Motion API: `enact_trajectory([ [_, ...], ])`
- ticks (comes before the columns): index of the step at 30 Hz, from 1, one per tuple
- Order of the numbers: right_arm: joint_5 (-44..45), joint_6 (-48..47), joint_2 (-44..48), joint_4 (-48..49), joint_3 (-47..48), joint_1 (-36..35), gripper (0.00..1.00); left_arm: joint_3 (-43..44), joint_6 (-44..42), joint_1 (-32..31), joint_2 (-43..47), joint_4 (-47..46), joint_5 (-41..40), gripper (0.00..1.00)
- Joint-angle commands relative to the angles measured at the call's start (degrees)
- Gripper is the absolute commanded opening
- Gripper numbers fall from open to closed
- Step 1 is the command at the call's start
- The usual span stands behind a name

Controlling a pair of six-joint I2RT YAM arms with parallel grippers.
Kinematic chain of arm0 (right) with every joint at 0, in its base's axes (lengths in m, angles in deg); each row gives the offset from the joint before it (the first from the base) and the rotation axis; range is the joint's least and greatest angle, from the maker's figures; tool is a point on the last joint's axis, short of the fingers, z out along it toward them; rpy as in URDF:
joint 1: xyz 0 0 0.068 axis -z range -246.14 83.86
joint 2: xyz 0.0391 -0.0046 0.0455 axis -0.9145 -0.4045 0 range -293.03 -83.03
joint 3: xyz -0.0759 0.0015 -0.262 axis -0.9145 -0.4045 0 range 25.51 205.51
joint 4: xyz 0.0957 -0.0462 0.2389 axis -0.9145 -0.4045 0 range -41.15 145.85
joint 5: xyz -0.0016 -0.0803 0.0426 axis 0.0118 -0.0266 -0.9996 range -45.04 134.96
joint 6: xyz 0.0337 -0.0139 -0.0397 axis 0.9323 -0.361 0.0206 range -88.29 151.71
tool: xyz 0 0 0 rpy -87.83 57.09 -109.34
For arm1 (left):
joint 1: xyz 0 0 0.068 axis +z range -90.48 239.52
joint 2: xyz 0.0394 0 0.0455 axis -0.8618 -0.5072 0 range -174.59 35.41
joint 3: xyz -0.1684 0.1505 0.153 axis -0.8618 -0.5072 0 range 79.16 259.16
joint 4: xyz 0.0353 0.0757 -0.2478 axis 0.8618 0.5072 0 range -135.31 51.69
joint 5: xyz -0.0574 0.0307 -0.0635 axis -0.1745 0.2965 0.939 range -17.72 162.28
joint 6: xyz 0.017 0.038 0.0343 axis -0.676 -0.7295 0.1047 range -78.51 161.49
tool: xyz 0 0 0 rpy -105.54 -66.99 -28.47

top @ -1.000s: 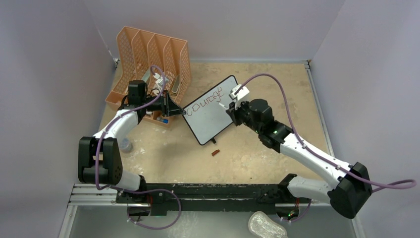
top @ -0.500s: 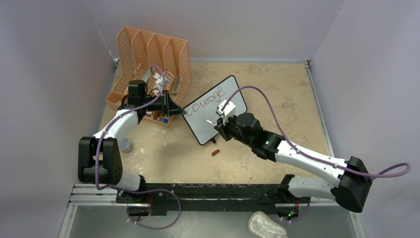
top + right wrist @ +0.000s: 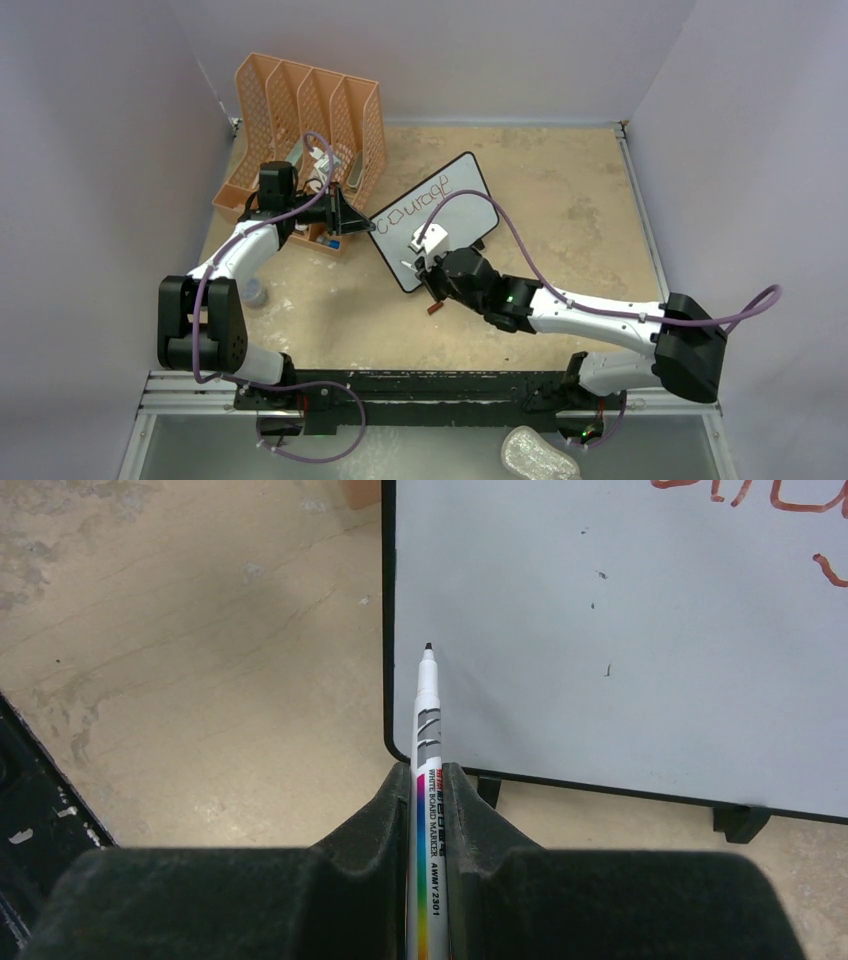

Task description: Write a sentence on the whiteboard

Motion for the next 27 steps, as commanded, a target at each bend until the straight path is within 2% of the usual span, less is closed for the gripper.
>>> enact_trajectory([
  [1, 2.93, 1.18, -0.96, 4.36, 2.54, -0.83, 0.00, 0.74, -2.68, -0.80, -1.20, 0.91, -2.07, 0.00],
  [27, 3.88, 0.71, -5.90, 5.62, 6.03, -1.02, 0.00, 0.75, -2.59, -0.80, -1.06, 0.90, -1.74, 0.00],
])
